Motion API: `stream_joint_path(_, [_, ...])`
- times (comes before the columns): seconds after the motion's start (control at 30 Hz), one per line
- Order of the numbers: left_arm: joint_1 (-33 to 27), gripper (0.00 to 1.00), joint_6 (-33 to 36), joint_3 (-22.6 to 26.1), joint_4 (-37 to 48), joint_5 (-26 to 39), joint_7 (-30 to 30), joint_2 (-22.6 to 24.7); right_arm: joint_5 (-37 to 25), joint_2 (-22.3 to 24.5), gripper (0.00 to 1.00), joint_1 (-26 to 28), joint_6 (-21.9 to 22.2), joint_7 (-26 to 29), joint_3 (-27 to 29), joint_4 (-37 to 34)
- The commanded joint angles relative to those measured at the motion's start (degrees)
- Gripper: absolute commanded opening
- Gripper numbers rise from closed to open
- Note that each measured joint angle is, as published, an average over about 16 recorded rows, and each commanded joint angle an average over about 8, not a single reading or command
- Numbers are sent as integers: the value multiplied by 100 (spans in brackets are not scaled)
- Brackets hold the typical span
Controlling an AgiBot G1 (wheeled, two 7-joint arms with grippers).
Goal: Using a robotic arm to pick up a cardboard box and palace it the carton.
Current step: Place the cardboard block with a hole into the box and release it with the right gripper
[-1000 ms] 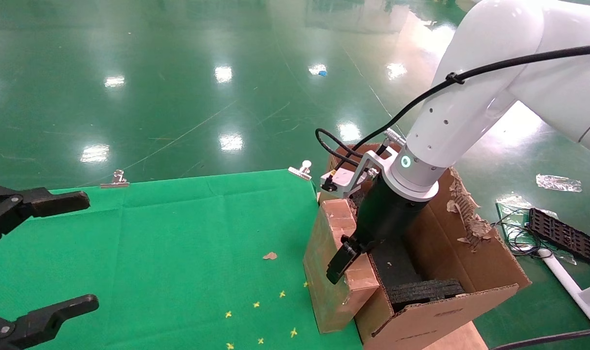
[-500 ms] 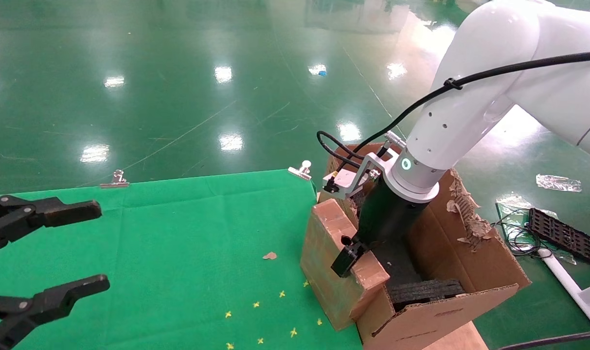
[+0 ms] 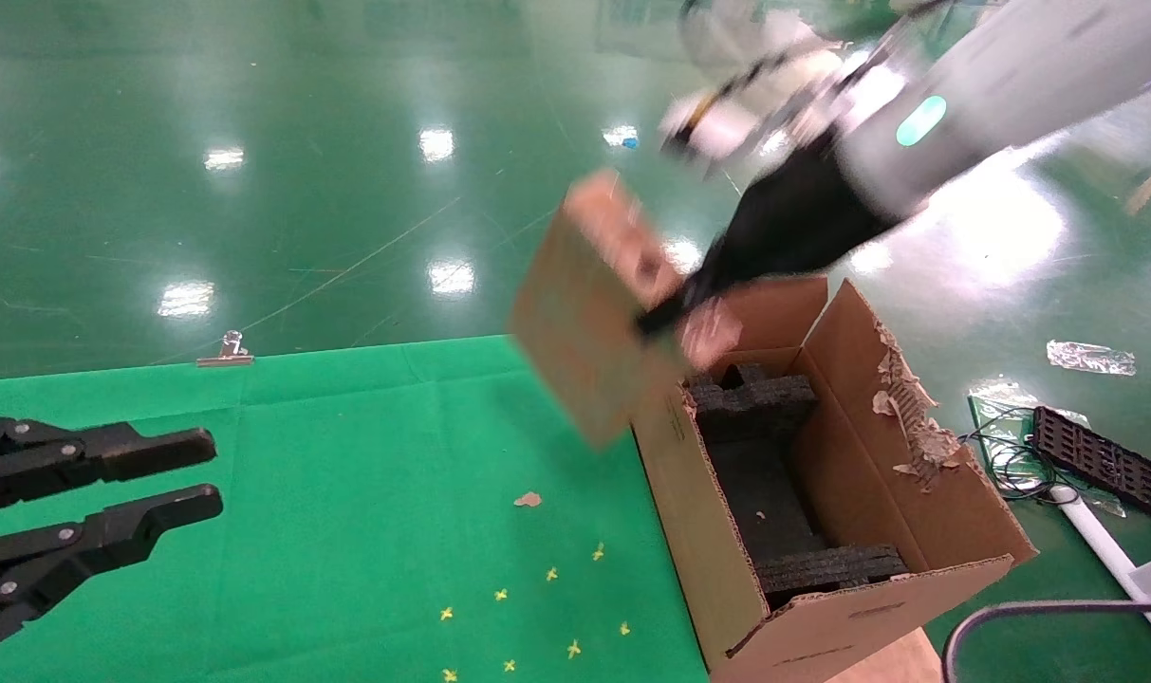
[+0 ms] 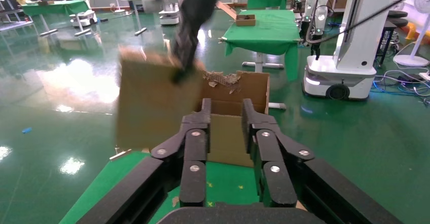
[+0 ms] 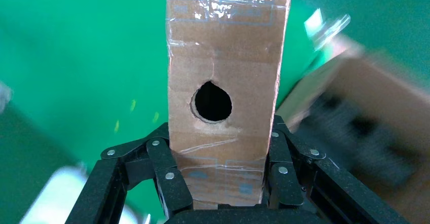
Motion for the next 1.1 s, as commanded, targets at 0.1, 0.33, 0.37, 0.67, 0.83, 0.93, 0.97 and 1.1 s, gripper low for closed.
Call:
stream_joint_path(0.1, [0,0,-1,1,0,-1,1,-1,-69,255,0,398,105,-386,173,-362])
stream_joint_path(0.33, [-1,0,-2,4,0,-3,2,-2,-493,471,0,558,-55,-627,-5,-1179])
stream_joint_path(0.37, [-1,0,-2,4,0,-3,2,-2,-539,498,0,540,-87,-651,-39,-1295])
stream_joint_path(0.67, [-2,55,-3,7,0,-5,4,-3,-646,626,0,90,-300,-893,-247,-2241])
stream_joint_path(0.83, [-2,100,-4,9,0,-6,4,-4,-691,552,0,-258,-301,-917,-349,-2732])
stream_joint_path(0.93, [-2,100,-4,10,0,-7,5,-4,-715,464,0,-466,-295,-898,-401,-3003])
stream_joint_path(0.97, [-2,100,-4,10,0,-7,5,-4,-713,433,0,-537,-288,-895,-411,-3090])
stream_joint_path(1.1, [-3,100,-5,12,0,-8,6,-5,-716,313,0,-793,-191,-936,-442,-3415])
